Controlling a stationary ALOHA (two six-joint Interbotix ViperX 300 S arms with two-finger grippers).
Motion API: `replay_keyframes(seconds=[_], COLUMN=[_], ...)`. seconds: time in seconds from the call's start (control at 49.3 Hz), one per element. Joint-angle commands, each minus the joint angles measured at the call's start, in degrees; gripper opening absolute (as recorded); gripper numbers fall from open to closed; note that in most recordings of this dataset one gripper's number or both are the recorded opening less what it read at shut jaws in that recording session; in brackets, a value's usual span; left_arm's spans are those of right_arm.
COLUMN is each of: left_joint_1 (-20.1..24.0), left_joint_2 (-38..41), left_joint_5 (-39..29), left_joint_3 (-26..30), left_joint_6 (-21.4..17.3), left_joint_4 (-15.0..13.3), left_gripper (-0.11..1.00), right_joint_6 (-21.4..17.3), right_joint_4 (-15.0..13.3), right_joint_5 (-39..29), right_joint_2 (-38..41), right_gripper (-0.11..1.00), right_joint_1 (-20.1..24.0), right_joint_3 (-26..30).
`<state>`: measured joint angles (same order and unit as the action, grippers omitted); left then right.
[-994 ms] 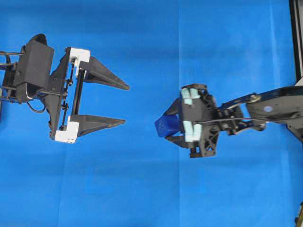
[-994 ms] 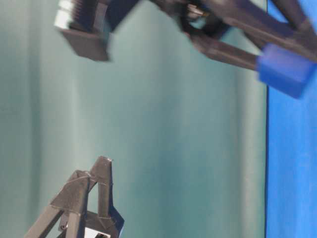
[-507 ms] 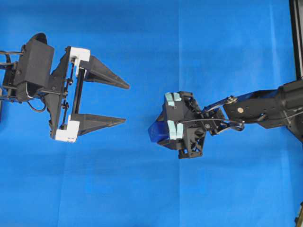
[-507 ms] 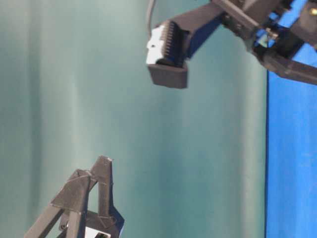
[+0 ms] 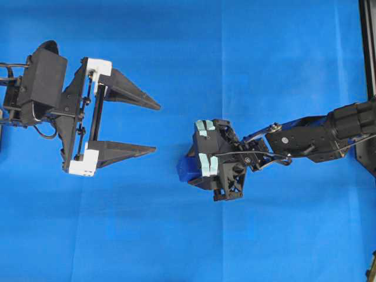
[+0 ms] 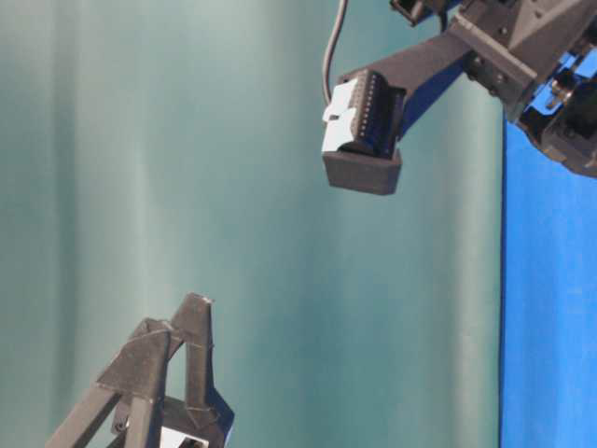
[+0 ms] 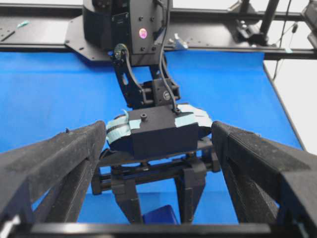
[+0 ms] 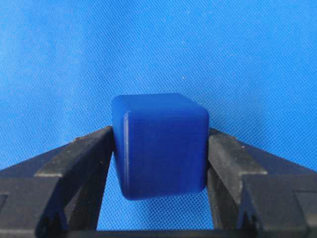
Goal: Handover the blue block to the right arm after grasping it with the left arm, then place it in the designated position.
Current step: 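Lower the cube with the right gripper onto the table and release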
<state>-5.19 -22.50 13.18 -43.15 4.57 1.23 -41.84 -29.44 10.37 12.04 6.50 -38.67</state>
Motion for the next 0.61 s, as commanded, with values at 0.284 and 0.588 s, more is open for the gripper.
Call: replay_keyframes(seconds=[0.284, 0.588], left_joint_1=[0.2, 0.1], left_joint_2=[-0.4, -0.5], left_joint_5=[0.5, 0.4], left_joint_3=[1.1, 1.1], left_joint_6=[-0.1, -0.1], left_joint_4=[-0.1, -0.1], left_gripper=[0.91, 0.91], right_joint_6=[0.0, 0.0], right_joint_4=[0.2, 0.2], right_joint_5=[0.4, 0.3], right_joint_2=[-0.5, -0.5], right_gripper=[0.44, 0.44], right_joint_1=[0.1, 0.1], right_joint_3=[0.5, 0.8])
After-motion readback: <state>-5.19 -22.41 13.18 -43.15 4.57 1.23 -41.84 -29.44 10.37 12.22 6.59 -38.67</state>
